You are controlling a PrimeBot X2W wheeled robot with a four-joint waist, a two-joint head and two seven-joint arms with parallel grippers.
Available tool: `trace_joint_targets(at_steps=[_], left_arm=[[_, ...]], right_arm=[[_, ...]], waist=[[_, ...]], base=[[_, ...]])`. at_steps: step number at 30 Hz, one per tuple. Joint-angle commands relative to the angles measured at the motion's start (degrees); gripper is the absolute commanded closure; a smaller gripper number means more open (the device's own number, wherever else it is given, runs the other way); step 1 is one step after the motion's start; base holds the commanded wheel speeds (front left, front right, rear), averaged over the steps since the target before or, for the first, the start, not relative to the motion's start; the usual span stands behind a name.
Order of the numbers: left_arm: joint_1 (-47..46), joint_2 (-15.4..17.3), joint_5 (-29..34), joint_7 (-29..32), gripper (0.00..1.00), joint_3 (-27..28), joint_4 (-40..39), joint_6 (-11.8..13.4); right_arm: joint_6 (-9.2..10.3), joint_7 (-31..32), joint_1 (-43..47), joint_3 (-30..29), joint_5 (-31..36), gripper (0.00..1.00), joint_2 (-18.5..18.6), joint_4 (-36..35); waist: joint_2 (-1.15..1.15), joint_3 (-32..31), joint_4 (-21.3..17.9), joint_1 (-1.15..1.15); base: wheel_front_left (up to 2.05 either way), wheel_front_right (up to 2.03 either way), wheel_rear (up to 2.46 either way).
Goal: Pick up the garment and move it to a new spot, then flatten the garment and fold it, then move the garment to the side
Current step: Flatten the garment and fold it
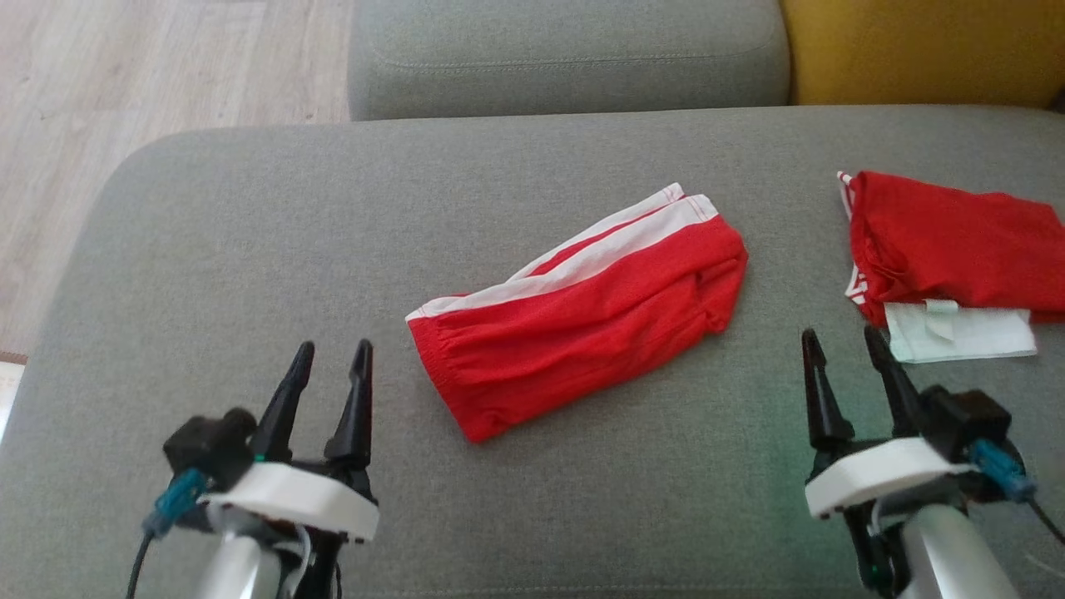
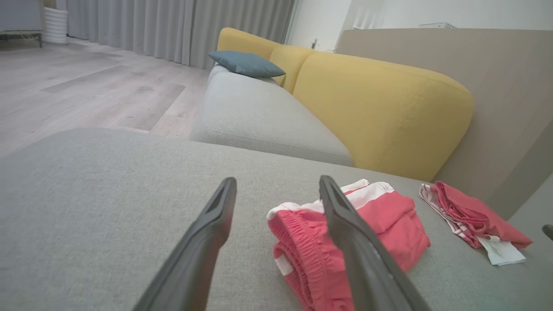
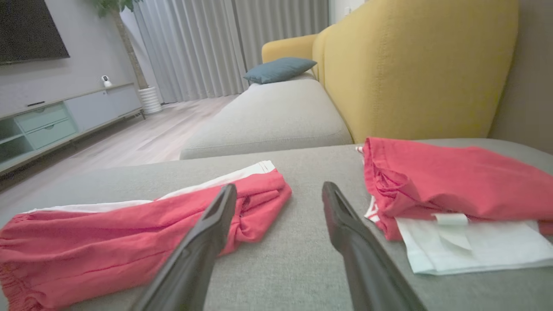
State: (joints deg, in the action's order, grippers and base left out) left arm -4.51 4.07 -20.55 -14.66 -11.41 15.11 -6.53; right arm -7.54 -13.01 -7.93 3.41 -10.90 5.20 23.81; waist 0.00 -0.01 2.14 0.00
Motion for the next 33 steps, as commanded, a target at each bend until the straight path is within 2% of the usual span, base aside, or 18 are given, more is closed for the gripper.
trace_joint_targets(at_steps=[1,9,12,16,21,22,27,33], left_arm=[[-1.54,-0.18,0.54,-0.34,0.0,2.98,-2.35,0.23],[-1.32,-1.0,2.86,-0.34,0.0,2.59,-3.12,-0.27],[-2.2,-1.11,3.1,-0.34,0.0,1.8,-3.08,-0.49],[-3.09,-1.16,2.86,-0.34,0.0,0.61,-2.44,-0.63],[-4.31,-1.18,-0.94,-0.34,0.0,-0.77,-1.9,-0.58],[-4.31,-1.18,-0.94,-0.34,0.0,-0.77,-1.9,-0.58],[-5.02,-1.18,-2.4,-0.34,0.0,-2.51,-1.42,-0.25],[-5.35,-1.19,-3.57,-0.34,0.0,-5.27,-1.73,0.32]], right_arm=[[0.05,0.13,-0.99,0.52,0.49,0.0,-0.44,-2.62],[0.05,2.96,0.28,-1.19,1.57,0.0,-1.68,-5.11],[0.05,6.04,-0.96,-2.39,-0.69,0.0,-1.97,-4.78],[0.05,10.67,-3.64,-5.27,-6.86,0.0,-2.22,-2.77],[0.05,16.52,-8.3,-7.94,-19.31,0.0,-2.3,1.63],[0.05,16.52,-8.3,-7.94,-19.31,0.0,-2.3,1.63],[0.05,21.24,-14.08,-11.95,-31.08,0.0,-2.31,10.16],[0.05,22.67,-21.67,-15.16,-36.81,0.0,-2.32,21.09]], waist=[[0.0,-0.08,-0.13,0.0],[0.0,1.24,1.31,0.0],[0.0,3.1,2.89,0.0],[0.0,5.39,5.36,0.0],[0.0,7.84,8.94,0.0],[0.0,7.84,8.94,0.0],[0.0,9.56,12.05,0.0],[0.0,10.74,14.77,0.0]], base=[[0.0,0.0,0.0],[0.0,0.0,0.0],[0.0,0.0,0.0],[0.0,0.0,0.0],[0.0,0.0,0.0],[0.0,0.0,0.0],[0.0,0.0,0.0],[0.0,0.0,0.0]])
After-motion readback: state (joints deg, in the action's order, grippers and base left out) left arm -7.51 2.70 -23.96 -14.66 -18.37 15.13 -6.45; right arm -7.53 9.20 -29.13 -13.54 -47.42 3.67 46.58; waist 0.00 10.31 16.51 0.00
